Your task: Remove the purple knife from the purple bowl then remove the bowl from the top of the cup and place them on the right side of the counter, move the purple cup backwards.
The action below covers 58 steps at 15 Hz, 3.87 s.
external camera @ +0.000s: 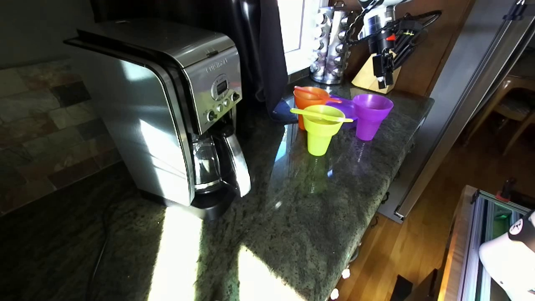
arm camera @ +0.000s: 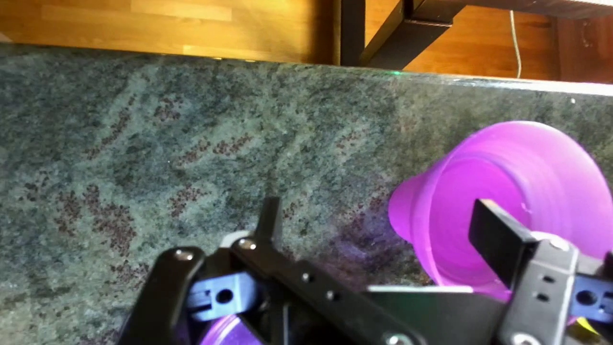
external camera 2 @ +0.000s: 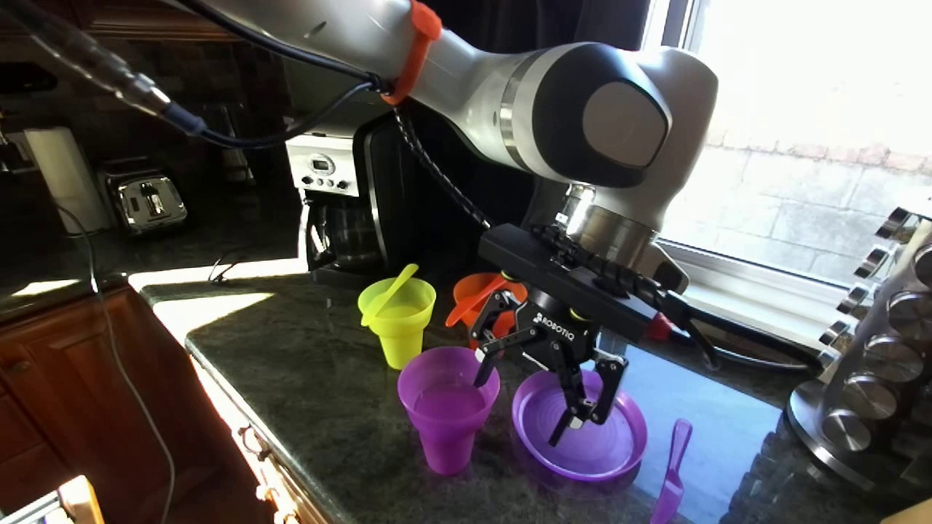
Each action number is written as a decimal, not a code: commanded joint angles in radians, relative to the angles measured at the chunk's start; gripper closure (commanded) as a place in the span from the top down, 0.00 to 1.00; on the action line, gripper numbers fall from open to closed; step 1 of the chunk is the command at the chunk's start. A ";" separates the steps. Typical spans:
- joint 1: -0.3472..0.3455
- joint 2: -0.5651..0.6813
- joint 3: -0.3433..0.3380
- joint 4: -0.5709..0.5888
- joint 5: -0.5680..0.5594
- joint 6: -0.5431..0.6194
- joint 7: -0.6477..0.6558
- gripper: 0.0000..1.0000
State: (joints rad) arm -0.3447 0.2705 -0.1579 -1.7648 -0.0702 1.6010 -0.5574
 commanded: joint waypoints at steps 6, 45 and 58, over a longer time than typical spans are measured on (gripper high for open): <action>0.013 -0.170 -0.012 -0.272 0.054 0.246 -0.262 1.00; -0.135 0.000 -0.213 -0.041 0.426 0.274 -0.146 0.01; -0.265 0.319 -0.115 0.320 0.554 0.221 0.337 0.01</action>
State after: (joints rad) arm -0.5811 0.5149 -0.3041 -1.5663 0.4708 1.8624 -0.3516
